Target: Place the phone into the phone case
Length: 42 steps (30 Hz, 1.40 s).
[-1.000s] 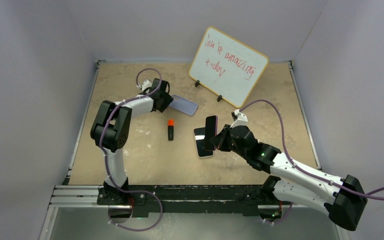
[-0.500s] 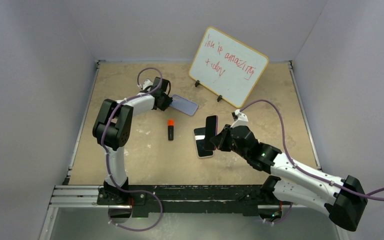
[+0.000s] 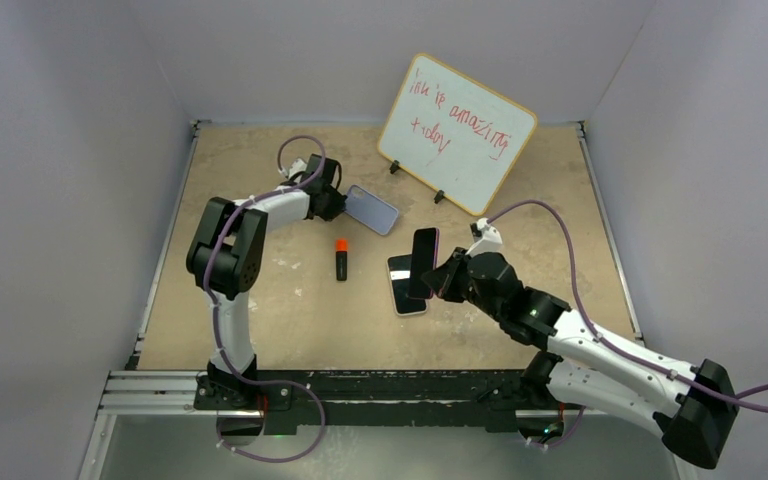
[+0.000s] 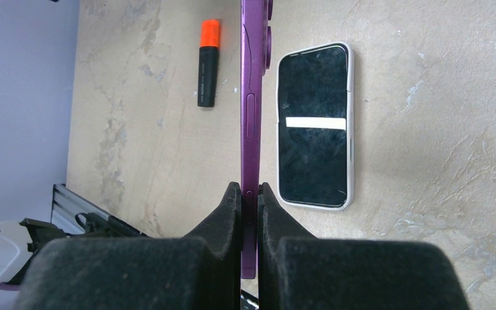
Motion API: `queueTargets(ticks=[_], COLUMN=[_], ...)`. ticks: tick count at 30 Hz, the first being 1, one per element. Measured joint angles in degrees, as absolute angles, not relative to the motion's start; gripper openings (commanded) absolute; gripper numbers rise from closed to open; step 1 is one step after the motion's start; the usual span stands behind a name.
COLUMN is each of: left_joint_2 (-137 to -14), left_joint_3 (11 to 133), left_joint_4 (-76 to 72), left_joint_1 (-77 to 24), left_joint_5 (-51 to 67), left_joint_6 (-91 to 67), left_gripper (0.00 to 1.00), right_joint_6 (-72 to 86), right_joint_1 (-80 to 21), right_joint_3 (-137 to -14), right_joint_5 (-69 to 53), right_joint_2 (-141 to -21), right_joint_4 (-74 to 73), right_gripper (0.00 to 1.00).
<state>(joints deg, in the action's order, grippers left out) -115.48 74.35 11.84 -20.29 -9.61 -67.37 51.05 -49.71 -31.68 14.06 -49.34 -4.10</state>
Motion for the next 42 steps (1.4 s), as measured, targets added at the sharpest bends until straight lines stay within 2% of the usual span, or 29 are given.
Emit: queueTargets(ticks=[8, 22, 32, 42], left_joint_2=[-111.9, -90.8, -74.7, -63.8], left_joint_3=[72.4, 71.2, 54.7, 43.5], left_joint_4=[10.3, 22.3, 34.7, 40.4], left_joint_1=[-20.3, -19.5, -21.0, -30.5], left_joint_5=[-5.9, -2.2, 4.1, 6.0], left_joint_6=[-65.2, -50.1, -39.6, -42.5], left_gripper=[0.0, 0.0, 0.0, 0.0], right_joint_6=[51.6, 50.4, 50.5, 53.6], right_joint_1=[-49.7, -49.7, -49.7, -49.8], right_joint_3=[-31.8, -39.3, -39.0, -35.2], right_joint_5=[14.3, 9.2, -0.4, -6.1], right_joint_2=[-45.8, -41.6, -45.6, -50.2], right_joint_4=[-5.8, -11.8, -7.2, 0.4], right_gripper=[0.0, 0.0, 0.0, 0.0])
